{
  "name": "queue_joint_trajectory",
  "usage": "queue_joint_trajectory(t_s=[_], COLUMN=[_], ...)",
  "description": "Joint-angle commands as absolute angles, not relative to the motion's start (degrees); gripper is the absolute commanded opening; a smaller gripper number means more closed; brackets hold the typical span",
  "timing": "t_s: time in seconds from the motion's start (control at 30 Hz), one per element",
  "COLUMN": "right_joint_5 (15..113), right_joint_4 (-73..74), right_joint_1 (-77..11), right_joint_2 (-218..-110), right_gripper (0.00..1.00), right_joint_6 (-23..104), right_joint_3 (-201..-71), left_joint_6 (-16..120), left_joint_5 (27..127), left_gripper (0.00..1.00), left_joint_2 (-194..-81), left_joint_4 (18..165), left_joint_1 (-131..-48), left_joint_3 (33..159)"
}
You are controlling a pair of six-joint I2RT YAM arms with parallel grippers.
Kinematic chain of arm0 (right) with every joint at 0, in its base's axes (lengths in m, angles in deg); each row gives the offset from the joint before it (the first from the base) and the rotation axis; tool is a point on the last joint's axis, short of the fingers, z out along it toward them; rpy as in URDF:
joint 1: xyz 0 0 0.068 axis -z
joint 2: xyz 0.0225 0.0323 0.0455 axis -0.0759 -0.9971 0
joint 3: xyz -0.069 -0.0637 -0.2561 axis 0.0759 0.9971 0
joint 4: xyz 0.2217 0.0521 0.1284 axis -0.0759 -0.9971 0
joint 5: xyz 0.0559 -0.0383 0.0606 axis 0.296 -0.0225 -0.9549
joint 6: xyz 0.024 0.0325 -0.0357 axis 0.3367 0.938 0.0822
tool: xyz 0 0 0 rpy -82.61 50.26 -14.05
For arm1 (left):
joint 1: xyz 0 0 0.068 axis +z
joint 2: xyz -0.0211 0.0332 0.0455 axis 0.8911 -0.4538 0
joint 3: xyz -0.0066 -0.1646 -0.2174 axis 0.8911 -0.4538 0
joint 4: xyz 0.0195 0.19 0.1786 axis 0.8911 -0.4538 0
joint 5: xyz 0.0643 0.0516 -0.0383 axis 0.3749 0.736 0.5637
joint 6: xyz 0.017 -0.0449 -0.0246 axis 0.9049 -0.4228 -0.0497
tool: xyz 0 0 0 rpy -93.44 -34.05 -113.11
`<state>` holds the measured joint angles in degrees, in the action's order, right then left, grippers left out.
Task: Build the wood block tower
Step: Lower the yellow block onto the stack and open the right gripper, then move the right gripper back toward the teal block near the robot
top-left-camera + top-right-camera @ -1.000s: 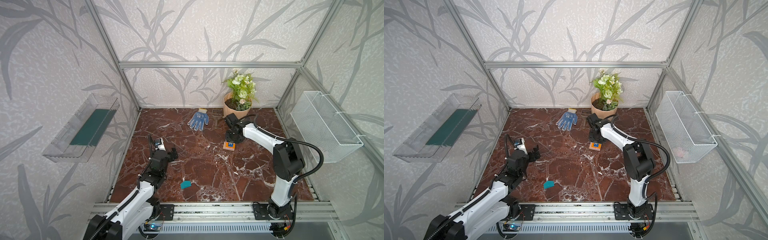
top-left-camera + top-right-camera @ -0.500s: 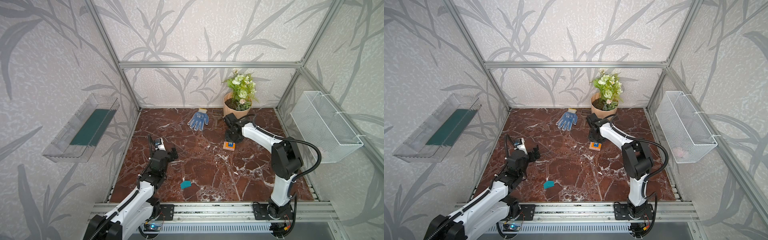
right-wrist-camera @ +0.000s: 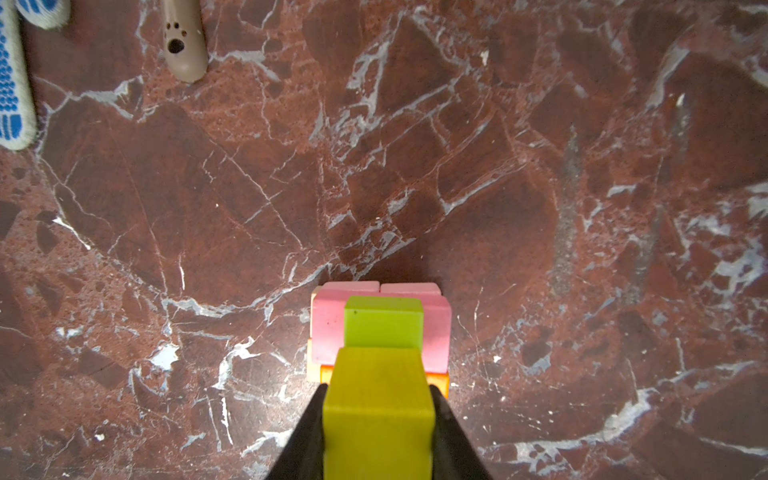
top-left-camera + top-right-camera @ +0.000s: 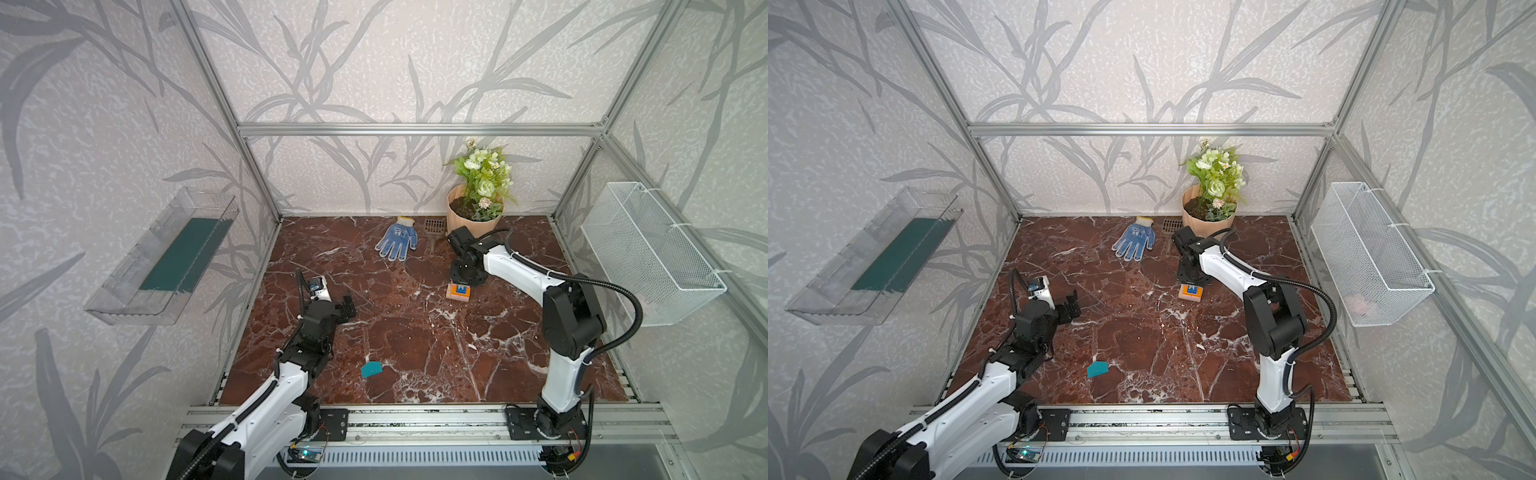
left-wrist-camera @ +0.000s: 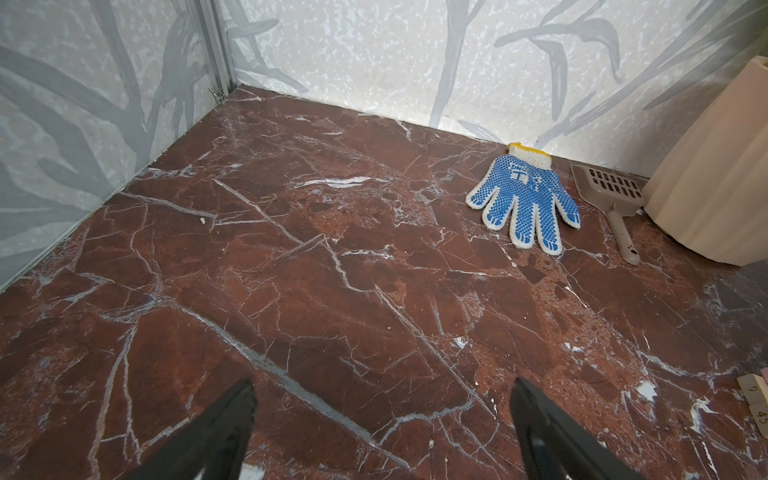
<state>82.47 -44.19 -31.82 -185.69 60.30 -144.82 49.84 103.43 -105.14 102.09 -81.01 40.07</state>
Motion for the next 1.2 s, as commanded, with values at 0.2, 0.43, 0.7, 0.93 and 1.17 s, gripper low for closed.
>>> queue_joint_trajectory(t_s=[0.2, 0.43, 0.7, 0.93, 1.17], right_joint_5=[83.58, 83.56, 83.49, 83.49, 83.32], right_joint_4=[-45.86, -46.01, -46.05, -46.1, -45.27], right_joint_1=[-31.76, -31.77, -31.73, -31.77, -32.01], right_joint_2=[-186.63, -186.99, -187.13, -186.77, -185.68], right_gripper=[0.03, 0.06, 0.18, 0.34, 0.52], right_joint_6=[59.79, 59.79, 59.77, 59.79, 59.81], right_joint_3=[-146.43, -146.69, -146.87, -146.63, -145.66], left_joint_6=[50.43, 50.43, 50.43, 50.43, 50.43], left_joint_5=[104.42, 104.43, 104.44, 104.43, 104.38], left_gripper=[0.96, 0.96, 0.96, 0.96, 0.96], left_joint_2=[-104.84, -104.83, -104.84, -104.85, -104.88], left_joint_4=[102.81, 102.81, 102.81, 102.81, 102.81], left_joint_1=[-81.2, -81.2, -81.23, -81.25, -81.26], left_joint_3=[41.27, 41.29, 41.37, 41.31, 41.36])
